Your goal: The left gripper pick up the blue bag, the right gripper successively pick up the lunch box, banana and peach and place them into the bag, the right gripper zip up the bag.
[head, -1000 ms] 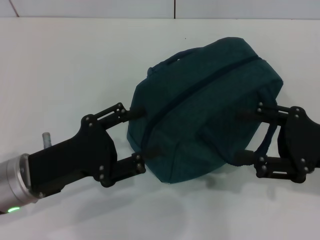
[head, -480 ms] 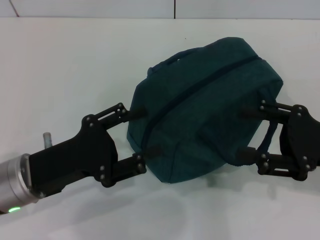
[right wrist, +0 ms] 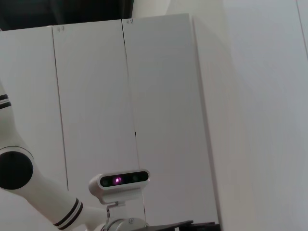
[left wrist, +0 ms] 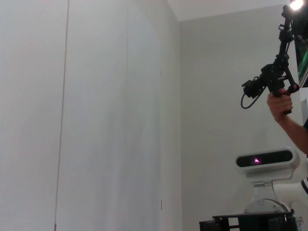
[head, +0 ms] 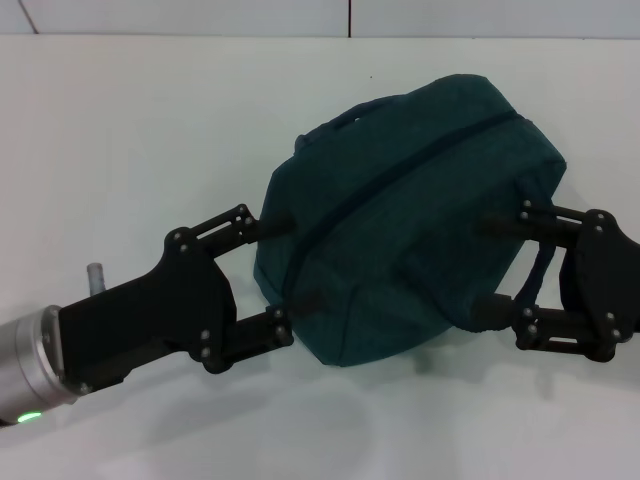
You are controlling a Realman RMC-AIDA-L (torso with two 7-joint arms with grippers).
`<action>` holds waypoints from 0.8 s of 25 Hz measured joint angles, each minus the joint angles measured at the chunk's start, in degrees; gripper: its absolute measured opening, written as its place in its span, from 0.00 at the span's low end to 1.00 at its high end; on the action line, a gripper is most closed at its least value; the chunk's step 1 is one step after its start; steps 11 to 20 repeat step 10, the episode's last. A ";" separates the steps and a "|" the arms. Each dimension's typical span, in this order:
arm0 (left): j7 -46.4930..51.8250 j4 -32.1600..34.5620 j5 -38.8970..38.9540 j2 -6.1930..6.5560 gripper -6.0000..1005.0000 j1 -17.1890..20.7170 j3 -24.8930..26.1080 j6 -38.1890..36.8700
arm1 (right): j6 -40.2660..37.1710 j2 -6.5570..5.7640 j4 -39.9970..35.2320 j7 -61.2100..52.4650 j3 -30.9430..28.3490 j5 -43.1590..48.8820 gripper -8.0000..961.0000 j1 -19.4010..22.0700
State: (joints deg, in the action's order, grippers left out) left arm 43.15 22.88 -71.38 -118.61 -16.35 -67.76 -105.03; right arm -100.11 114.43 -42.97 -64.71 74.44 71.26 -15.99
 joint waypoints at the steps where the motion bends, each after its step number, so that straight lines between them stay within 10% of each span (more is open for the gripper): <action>1: 0.00 0.01 -0.01 0.01 0.71 0.00 0.00 0.00 | 0.00 0.00 0.00 0.02 0.00 0.00 0.76 0.00; 20: 0.00 0.01 0.00 0.12 0.71 0.01 0.00 0.00 | 0.01 0.05 0.05 0.11 0.00 0.00 0.76 0.00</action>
